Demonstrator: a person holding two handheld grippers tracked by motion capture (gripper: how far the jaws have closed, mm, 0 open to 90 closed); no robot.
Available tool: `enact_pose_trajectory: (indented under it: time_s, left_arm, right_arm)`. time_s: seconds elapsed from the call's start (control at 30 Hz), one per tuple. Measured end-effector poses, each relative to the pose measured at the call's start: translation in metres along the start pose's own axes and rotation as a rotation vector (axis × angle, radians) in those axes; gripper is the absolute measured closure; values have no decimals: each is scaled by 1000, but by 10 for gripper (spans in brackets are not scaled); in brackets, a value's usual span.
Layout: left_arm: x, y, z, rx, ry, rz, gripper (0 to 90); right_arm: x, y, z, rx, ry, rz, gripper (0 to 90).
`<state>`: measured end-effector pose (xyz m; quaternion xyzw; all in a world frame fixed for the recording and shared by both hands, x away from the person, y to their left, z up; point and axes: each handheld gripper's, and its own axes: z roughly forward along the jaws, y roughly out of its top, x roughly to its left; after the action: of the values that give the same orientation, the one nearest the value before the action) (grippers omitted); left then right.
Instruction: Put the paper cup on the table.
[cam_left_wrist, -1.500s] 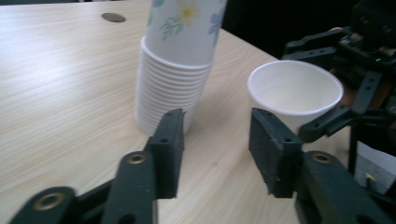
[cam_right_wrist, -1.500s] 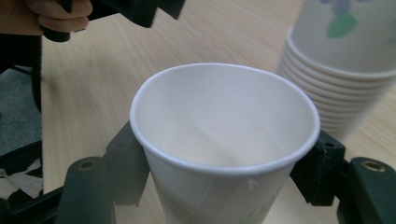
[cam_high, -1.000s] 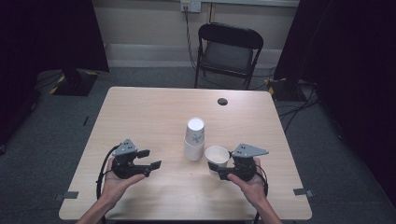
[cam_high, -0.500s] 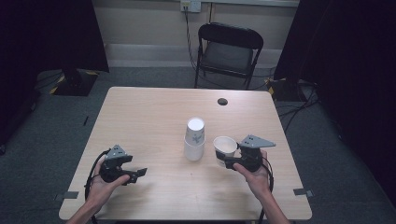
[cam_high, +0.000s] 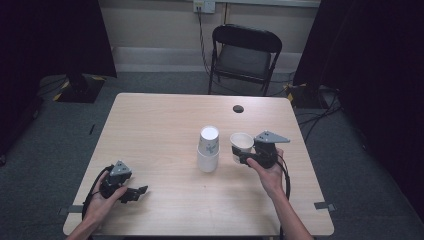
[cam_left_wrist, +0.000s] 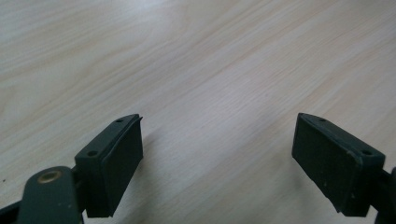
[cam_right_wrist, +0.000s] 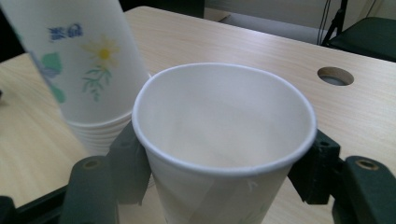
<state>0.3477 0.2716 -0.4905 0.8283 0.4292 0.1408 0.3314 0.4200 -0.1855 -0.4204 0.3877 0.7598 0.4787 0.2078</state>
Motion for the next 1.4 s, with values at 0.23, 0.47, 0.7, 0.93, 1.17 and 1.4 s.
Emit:
enact_pose_trajectory:
  time_s: [0.23,0.47,0.7,0.93,1.17,1.4]
  left_arm:
    - [2,-5,4,-45,54,11,145]
    - [4,-7,8,-80,61,8,68]
    - [4,-7,8,-79,62,3,56]
    - [5,-6,10,-70,55,5,29]
    - [5,-5,10,-68,57,7,20]
    - [4,-5,11,-64,65,4,15]
  right_arm:
    - [-14,-5,25,59,-70,-21,322]
    - [-29,-15,41,106,-113,12,298]
    - [-39,-20,48,112,-143,40,282]
    - [-40,-23,55,96,-163,50,286]
    - [-38,-26,48,110,-161,43,276]
    - [-33,-32,36,137,-161,54,270]
